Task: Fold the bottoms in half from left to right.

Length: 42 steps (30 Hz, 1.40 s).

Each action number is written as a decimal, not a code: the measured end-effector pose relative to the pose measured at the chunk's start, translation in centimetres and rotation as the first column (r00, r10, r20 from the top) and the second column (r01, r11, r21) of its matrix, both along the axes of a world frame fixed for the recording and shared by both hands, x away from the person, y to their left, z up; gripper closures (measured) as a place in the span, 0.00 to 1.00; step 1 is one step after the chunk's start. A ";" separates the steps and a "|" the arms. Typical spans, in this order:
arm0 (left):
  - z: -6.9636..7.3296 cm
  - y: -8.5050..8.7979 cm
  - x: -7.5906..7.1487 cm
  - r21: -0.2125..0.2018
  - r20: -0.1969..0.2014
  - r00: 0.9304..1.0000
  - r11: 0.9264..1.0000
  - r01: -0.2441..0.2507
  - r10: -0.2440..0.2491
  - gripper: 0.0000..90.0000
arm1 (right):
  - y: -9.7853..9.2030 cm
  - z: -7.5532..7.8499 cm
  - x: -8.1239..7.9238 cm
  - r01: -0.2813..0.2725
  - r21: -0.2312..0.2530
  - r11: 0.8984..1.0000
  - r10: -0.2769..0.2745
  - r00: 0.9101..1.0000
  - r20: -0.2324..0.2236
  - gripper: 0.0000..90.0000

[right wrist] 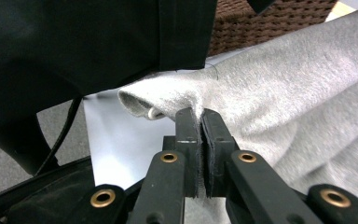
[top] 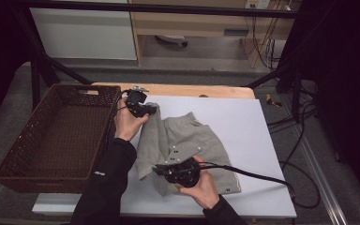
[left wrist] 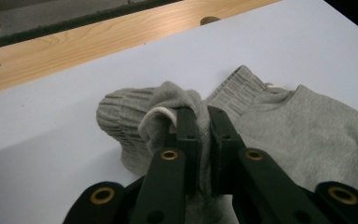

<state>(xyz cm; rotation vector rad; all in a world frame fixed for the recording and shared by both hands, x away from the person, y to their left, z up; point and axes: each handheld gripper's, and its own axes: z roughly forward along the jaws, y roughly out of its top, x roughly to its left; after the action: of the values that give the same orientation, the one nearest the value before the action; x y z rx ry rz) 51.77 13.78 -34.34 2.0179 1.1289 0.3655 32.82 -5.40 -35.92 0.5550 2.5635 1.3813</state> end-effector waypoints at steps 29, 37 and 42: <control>-2.1 -6.4 0.6 0.019 0.011 0.996 0.996 0.084 -0.084 0.94 | -7.8 -1.1 -1.0 0.131 0.035 0.991 -0.131 0.991 -0.021 0.97; -2.4 -7.8 0.6 0.023 -0.008 0.995 0.994 0.102 -0.102 0.94 | -9.7 -1.4 -1.3 0.159 0.039 0.986 -0.158 0.987 -0.036 0.97; -2.9 -8.7 0.7 0.031 -0.030 0.994 0.993 0.110 -0.109 0.94 | -10.7 -1.6 -1.4 0.181 0.031 0.983 -0.180 0.983 -0.042 0.97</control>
<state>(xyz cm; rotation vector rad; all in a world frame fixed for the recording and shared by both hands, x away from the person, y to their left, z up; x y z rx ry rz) 52.43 5.10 -37.22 2.1095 1.0306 0.3024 31.38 -16.06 -37.50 0.8061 2.4522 1.3678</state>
